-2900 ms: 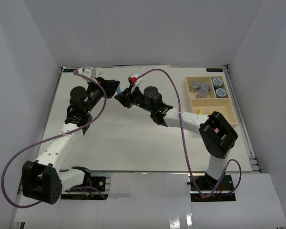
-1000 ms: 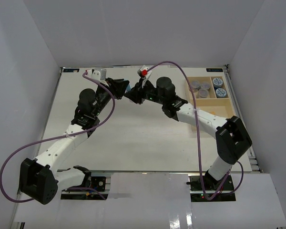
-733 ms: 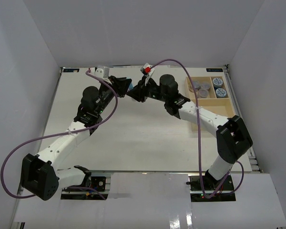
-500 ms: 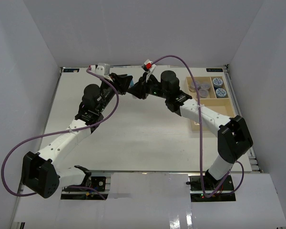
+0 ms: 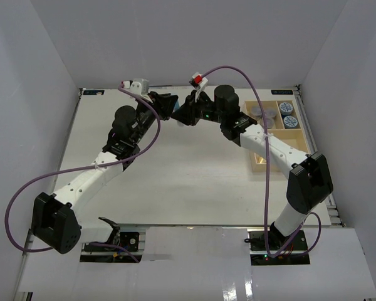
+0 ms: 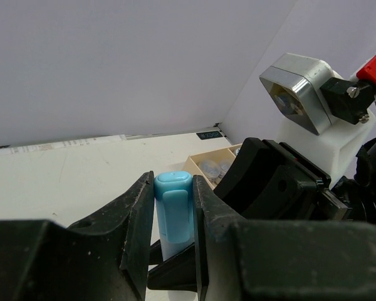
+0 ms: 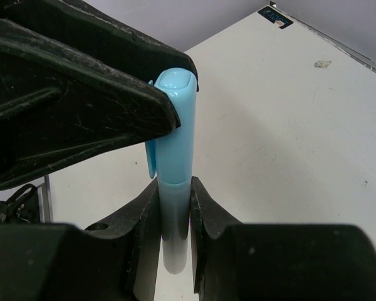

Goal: Sort the stationery into containers
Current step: Close the pen cap on the pen.

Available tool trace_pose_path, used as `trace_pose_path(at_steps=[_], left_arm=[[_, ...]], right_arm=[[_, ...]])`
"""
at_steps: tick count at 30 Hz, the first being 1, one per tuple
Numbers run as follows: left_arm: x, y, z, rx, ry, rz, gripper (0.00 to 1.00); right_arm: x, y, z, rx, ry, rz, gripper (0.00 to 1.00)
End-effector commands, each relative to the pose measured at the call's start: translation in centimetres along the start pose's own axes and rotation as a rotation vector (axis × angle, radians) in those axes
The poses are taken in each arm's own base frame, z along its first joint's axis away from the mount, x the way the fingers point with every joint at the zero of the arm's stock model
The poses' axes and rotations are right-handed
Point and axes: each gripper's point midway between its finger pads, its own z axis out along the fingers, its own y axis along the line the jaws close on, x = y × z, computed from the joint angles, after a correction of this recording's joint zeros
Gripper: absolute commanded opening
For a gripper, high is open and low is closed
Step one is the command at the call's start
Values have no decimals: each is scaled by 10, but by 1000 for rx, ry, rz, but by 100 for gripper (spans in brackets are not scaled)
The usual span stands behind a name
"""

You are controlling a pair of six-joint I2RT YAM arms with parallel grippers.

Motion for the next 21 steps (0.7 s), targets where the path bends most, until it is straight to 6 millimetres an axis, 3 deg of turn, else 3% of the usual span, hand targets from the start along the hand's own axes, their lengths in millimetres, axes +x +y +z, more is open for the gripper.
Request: trace_pose_path(at_steps=[1, 11, 16, 21], left_arm=[[190, 2, -65, 13, 675, -73, 0], [206, -2, -67, 31, 750, -102, 0], [201, -4, -66, 37, 742, -95, 0], [221, -10, -71, 61, 813, -115, 0]], right_arm=[[-222, 73, -61, -106, -633, -391, 8], [-233, 72, -66, -84, -634, -444, 8], [-221, 69, -66, -78, -607, -442, 8], [-231, 67, -75, -72, -632, -450, 8]])
